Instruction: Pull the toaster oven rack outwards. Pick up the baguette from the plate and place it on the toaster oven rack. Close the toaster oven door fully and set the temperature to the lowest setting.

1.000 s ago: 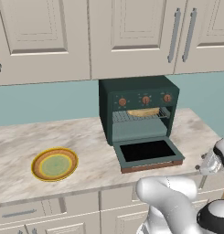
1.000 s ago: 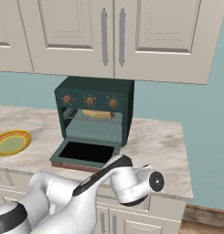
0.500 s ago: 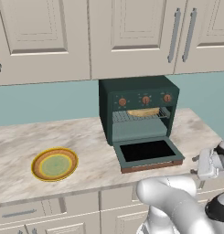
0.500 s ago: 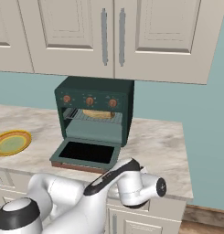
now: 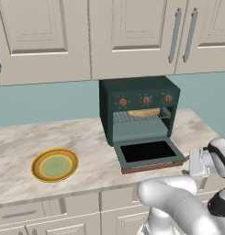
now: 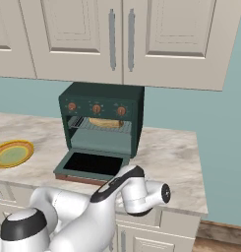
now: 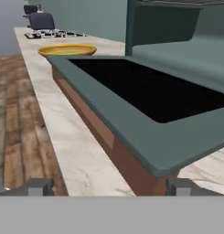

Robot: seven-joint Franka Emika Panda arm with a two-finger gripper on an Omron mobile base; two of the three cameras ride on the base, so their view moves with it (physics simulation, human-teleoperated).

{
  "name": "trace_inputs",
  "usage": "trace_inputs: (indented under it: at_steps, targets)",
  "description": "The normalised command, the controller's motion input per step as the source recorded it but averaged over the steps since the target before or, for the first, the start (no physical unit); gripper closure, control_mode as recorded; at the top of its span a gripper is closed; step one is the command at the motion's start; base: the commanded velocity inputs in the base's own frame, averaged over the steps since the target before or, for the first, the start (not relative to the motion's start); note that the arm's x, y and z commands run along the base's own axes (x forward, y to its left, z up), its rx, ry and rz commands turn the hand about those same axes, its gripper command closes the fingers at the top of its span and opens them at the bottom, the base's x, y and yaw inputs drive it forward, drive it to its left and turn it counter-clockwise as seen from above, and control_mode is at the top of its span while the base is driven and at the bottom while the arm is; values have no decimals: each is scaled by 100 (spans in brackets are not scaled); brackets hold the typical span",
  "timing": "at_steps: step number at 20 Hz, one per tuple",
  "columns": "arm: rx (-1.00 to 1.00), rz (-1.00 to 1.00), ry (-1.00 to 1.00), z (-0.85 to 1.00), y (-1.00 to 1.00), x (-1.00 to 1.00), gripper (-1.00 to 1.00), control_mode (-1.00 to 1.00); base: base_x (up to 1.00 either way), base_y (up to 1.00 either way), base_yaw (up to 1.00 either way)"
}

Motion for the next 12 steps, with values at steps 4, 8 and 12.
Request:
trace_inputs:
  at_steps: [4, 8, 12]
  targets:
    - [4, 0, 0, 0, 37, 6, -100, -100, 0, 0, 0]
    - [11, 0, -11, 36, 33, 0, -100, -100, 0, 0, 0]
    - [4, 0, -17, 76, 38, 6, -100, -100, 0, 0, 0]
